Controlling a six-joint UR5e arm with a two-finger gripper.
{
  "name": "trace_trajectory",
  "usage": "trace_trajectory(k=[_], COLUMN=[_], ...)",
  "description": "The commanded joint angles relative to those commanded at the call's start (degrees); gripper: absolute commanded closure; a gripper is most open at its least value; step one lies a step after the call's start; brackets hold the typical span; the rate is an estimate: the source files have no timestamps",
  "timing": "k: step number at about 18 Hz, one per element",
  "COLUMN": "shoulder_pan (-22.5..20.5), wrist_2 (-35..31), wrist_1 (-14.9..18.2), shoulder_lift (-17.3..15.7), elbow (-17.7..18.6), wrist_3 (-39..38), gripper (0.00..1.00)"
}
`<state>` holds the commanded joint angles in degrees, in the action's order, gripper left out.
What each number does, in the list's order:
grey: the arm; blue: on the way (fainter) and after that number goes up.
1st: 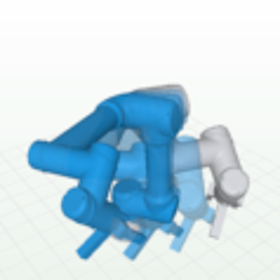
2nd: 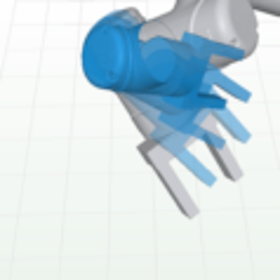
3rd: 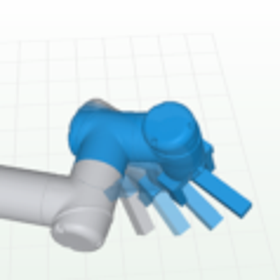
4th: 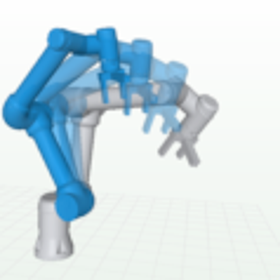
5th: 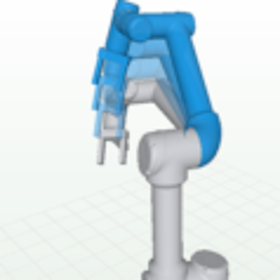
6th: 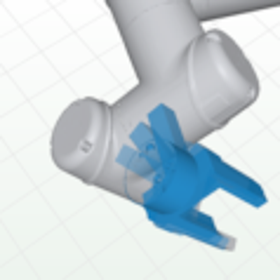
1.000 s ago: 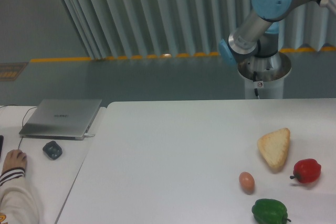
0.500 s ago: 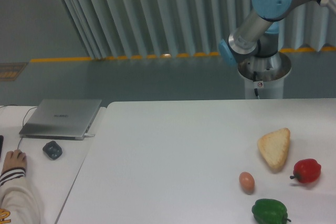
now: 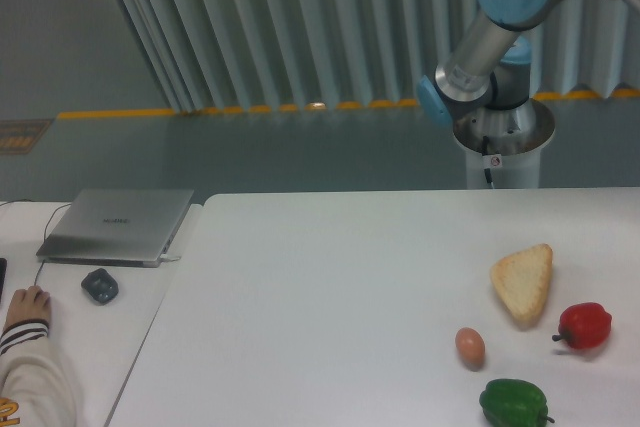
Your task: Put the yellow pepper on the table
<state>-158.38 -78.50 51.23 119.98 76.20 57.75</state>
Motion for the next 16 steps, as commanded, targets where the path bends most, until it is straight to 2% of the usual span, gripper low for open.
trace_trajectory(k=[5,8,10,13,16], shoulder_pan=[0.7,1.05,2.01,4.65,10.18], wrist_2=[2.11,9.39,10.91,9.6,-0.13], wrist_1=[8.17,13.35,15.38,15.92,17.85], shoulder_lift=[-3.87,-5.72,-6.86,-8.18,-8.62], elbow=[0.26,0.26,1.14,2.55,2.64], wrist_3=[-0.36,-4.03,-5.63,-6.07,-5.9], gripper=[0.35,0.35,0.35,0.35,0.35])
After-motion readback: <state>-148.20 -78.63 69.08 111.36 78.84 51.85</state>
